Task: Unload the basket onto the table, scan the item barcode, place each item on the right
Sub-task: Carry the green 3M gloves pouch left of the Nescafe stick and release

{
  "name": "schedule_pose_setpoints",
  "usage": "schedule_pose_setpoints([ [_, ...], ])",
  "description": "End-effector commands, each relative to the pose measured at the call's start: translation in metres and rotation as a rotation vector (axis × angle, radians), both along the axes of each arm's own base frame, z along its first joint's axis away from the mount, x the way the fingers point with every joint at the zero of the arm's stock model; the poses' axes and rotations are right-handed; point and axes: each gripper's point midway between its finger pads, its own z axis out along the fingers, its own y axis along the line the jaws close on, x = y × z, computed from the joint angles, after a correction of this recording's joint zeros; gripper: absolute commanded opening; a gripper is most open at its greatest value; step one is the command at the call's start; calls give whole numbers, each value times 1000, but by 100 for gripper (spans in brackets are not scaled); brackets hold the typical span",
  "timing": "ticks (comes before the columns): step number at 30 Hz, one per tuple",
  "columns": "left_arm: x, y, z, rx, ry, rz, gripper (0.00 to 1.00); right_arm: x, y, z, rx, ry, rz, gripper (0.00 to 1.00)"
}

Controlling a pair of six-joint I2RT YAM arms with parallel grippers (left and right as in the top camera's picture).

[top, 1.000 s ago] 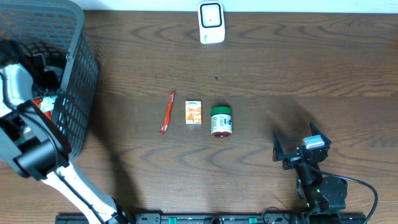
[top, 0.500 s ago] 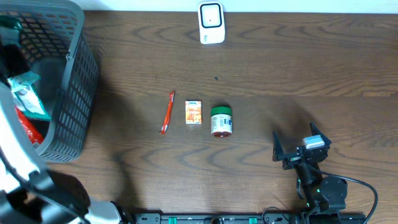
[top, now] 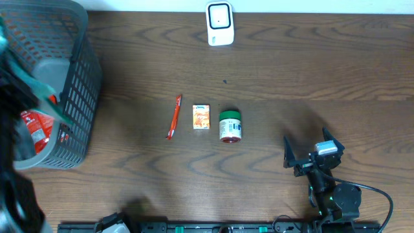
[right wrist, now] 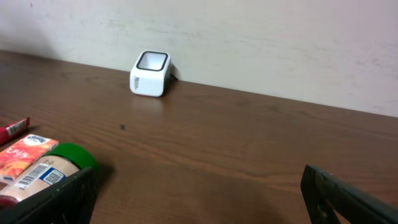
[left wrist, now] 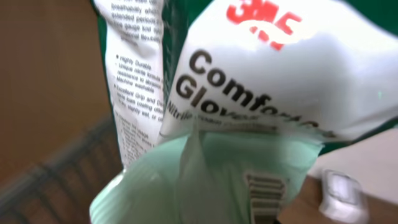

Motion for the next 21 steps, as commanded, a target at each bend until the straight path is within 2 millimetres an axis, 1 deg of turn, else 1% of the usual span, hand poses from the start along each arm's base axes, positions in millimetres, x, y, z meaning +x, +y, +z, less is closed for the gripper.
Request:
schedule_pose_setpoints([
  [1,-7,-48,-22,-175,69,-148,7,0,1,-1,12,4,8,99],
  [2,-10,-60,-37,-211,129,-183,7,0,1,-1,12,4,8,99],
  [5,-10,-85,-65,-261,244,-265,7,0,1,-1,12,4,8,99],
  [6,-9,-101,-80,-270,309,-326,7,0,1,-1,12,4,8,99],
  [7,-7,-109,-88,-275,341,-352,7,0,1,-1,12,4,8,99],
  [8,-2,-121,-103,-286,398,-385,7,0,1,-1,12,4,8,99],
  [9,1,-124,-110,-285,421,-387,7,0,1,-1,12,4,8,99],
  [11,9,-130,-133,-274,497,-374,7,0,1,-1,12,4,8,99],
  [13,21,-140,-164,-251,601,-379,7,0,1,-1,12,4,8,99],
  [15,31,-144,-189,-219,686,-361,7,0,1,-1,12,5,8,99],
  [17,41,-144,-216,-177,775,-325,7,0,1,-1,12,4,8,99],
  [18,46,-142,-225,-159,804,-306,7,0,1,-1,12,4,8,99],
  [19,53,-138,-240,-128,851,-268,7,0,1,-1,12,4,8,99],
  [21,63,-133,-262,-101,922,-231,7,0,1,-1,12,4,8,99],
])
